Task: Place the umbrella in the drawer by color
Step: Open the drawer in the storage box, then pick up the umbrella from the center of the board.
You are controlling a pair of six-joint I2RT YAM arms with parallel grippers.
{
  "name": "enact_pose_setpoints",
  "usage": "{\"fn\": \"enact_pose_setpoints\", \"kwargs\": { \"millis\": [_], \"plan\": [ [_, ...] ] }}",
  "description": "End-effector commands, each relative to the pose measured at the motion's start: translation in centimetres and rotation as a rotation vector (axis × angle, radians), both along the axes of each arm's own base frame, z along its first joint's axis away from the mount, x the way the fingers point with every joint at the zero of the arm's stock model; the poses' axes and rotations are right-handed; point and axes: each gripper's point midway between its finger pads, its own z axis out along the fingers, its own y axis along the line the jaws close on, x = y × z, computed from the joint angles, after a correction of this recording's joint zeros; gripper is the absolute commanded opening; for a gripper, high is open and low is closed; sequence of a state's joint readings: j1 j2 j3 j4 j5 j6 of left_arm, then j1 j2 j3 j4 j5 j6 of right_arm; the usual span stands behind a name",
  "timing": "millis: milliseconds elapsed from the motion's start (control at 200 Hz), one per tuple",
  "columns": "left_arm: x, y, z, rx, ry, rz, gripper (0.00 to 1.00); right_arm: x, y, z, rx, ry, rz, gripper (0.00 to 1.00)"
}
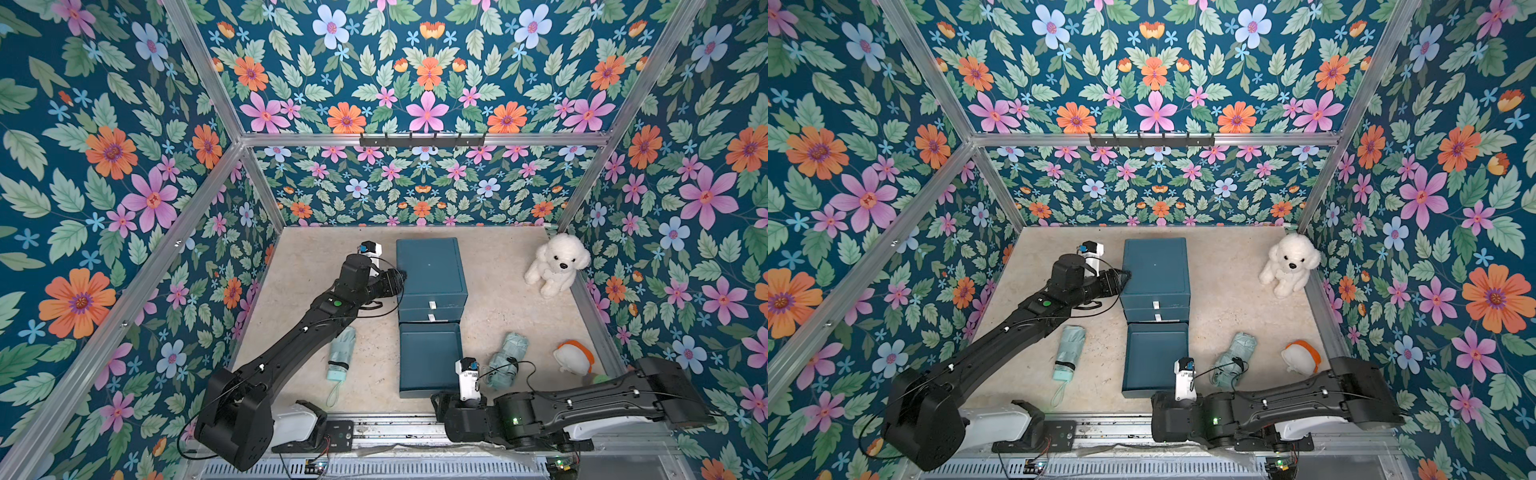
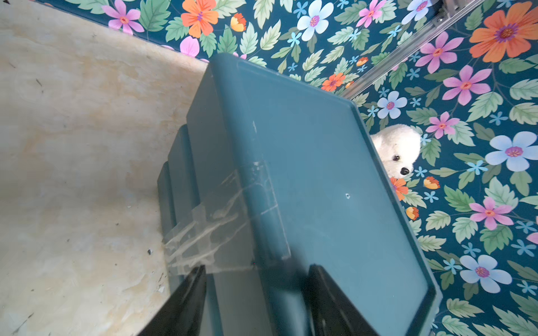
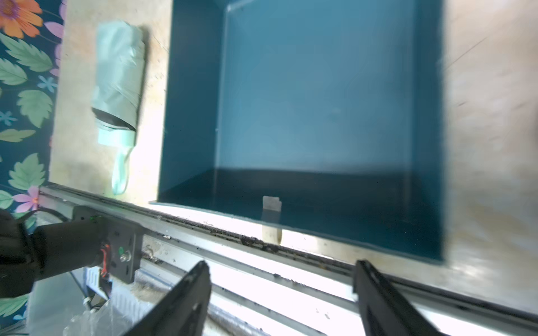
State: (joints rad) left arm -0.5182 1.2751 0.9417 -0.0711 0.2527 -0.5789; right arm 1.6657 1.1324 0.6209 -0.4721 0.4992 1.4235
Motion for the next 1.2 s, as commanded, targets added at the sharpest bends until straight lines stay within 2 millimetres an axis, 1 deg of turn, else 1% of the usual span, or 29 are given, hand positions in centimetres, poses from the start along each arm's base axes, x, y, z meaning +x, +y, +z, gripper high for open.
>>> {"fn": "enact_pose_setpoints", "kwargs": {
  "millis": [0,70,100,125,170,220,260,315,345,385,430,505,545,590,660,720,785,885,930,945,965,1015,1025,1055,1085,1100,1195],
  "plan": [
    [-1.1,1.8,-1.2,0.095,0.069,0.034,0.61,1.9,-4.0,1.0,-0.058,-0.015,-0.056,0.99],
    [-1.3,1.9,0.4,0.072,0.039,0.038,0.6,3.4,-5.0,2.6,0.018,0.0,-0.1,0.99],
    [-1.4,2.1,1.0,0.062,0.027,0.048,0.59,4.1,-5.8,3.2,0.042,0.002,-0.132,0.98],
    [-1.6,2.3,1.7,0.053,0.013,0.058,0.58,4.6,-6.5,3.5,0.054,0.004,-0.163,0.97],
    [-1.8,3.1,2.9,0.04,-0.017,0.092,0.57,5.9,-8.4,3.8,0.053,0.015,-0.245,0.91],
    [-2.3,3.8,4.3,0.014,-0.057,0.12,0.59,7.0,-9.6,4.3,0.054,0.012,-0.277,0.86],
    [-2.8,4.4,5.4,-0.004,-0.092,0.131,0.6,7.8,-11.0,4.2,0.027,0.012,-0.326,0.82],
    [-3.6,5.1,6.7,-0.021,-0.132,0.144,0.62,8.9,-13.0,4.0,-0.033,0.008,-0.389,0.81],
    [-4.1,5.4,7.1,-0.026,-0.146,0.146,0.64,9.5,-14.4,3.7,-0.089,0.01,-0.436,0.79],
    [-4.6,5.7,7.3,-0.02,-0.148,0.143,0.65,10.3,-16.4,3.1,-0.18,0.012,-0.49,0.75],
    [-5.3,5.7,7.2,-0.014,-0.142,0.12,0.66,11.0,-17.8,2.3,-0.263,0.026,-0.524,0.7],
    [-6.4,5.1,6.3,-0.004,-0.105,0.054,0.63,11.9,-19.7,1.3,-0.363,0.039,-0.586,0.69],
    [-7.0,4.9,5.6,-0.004,-0.079,0.031,0.62,12.2,-20.4,0.9,-0.391,0.047,-0.609,0.69],
    [-7.5,5.0,4.6,-0.003,-0.05,0.025,0.61,12.6,-20.5,0.4,-0.392,0.059,-0.623,0.7],
    [-8.3,5.4,2.8,-0.002,-0.008,0.035,0.61,13.0,-19.6,-0.3,-0.342,0.066,-0.612,0.7],
    [-9.1,5.5,1.4,-0.011,0.024,0.026,0.61,12.9,-18.5,-1.7,-0.294,0.094,-0.584,0.7],
    [-9.8,5.3,0.1,-0.014,0.053,0.005,0.61,12.6,-17.9,-3.2,-0.27,0.125,-0.566,0.7],
    [-10.5,4.8,-1.4,-0.02,0.087,-0.033,0.61,12.3,-16.8,-4.8,-0.21,0.156,-0.538,0.64],
    [-10.7,4.6,-2.0,-0.025,0.101,-0.047,0.61,12.3,-16.5,-5.1,-0.191,0.158,-0.531,0.58],
    [-10.7,4.5,-2.2,-0.025,0.105,-0.049,0.61,12.3,-16.5,-5.1,-0.191,0.159,-0.532,0.54],
    [-10.6,4.5,-2.6,-0.021,0.113,-0.047,0.61,12.2,-16.6,-5.1,-0.192,0.16,-0.535,0.45],
    [-10.7,4.5,-3.3,-0.011,0.125,-0.046,0.61,12.2,-17.0,-4.8,-0.209,0.157,-0.549,0.27],
    [-10.6,4.5,-3.4,-0.009,0.128,-0.045,0.61,12.1,-17.1,-4.7,-0.211,0.156,-0.55,0.25],
    [-10.7,4.5,-3.9,-0.006,0.137,-0.044,0.61,12.2,-17.4,-4.2,-0.22,0.148,-0.557,0.13],
    [-10.7,4.4,-4.4,-0.004,0.147,-0.045,0.6,12.3,-17.5,-3.6,-0.22,0.134,-0.559,0.05],
    [-10.7,4.4,-4.6,-0.005,0.15,-0.044,0.6,12.4,-17.5,-3.3,-0.219,0.125,-0.56,0.0],
    [-11.0,4.0,-6.3,-0.013,0.186,-0.047,0.59,12.8,-17.7,-0.7,-0.213,0.08,-0.558,0.0]
  ]
}}
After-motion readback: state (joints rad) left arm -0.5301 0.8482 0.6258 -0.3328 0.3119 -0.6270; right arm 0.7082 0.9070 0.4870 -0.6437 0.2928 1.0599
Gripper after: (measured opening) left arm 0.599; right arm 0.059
